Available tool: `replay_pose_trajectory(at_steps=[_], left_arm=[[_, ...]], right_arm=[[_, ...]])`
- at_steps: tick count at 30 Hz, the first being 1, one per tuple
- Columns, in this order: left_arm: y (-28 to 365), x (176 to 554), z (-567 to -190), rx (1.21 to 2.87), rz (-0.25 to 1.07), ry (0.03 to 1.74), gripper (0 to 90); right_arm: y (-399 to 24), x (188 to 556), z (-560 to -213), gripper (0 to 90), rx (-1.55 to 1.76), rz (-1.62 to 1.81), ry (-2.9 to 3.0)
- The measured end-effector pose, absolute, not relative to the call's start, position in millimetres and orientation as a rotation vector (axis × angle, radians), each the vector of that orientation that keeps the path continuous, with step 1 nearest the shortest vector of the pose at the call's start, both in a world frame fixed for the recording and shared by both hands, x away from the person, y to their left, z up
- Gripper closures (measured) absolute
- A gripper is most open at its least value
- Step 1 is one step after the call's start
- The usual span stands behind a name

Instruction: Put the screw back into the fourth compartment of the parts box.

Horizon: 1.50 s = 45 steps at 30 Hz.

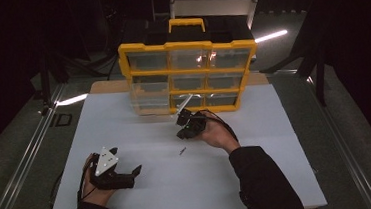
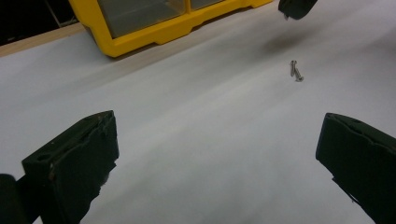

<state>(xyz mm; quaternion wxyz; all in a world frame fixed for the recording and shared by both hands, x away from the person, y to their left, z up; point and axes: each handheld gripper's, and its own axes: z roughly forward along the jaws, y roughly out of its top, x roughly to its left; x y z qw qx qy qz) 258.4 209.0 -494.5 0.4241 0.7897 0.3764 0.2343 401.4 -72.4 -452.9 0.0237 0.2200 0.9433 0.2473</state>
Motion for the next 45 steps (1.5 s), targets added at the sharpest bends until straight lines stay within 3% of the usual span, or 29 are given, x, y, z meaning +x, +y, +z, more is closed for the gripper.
replay_pose_trajectory(at_steps=[45], left_arm=[[209,259,-495,1.978,0.591,0.955,0.0]], right_arm=[[-86,417,-364,87.5,0.773,0.845,2.824]])
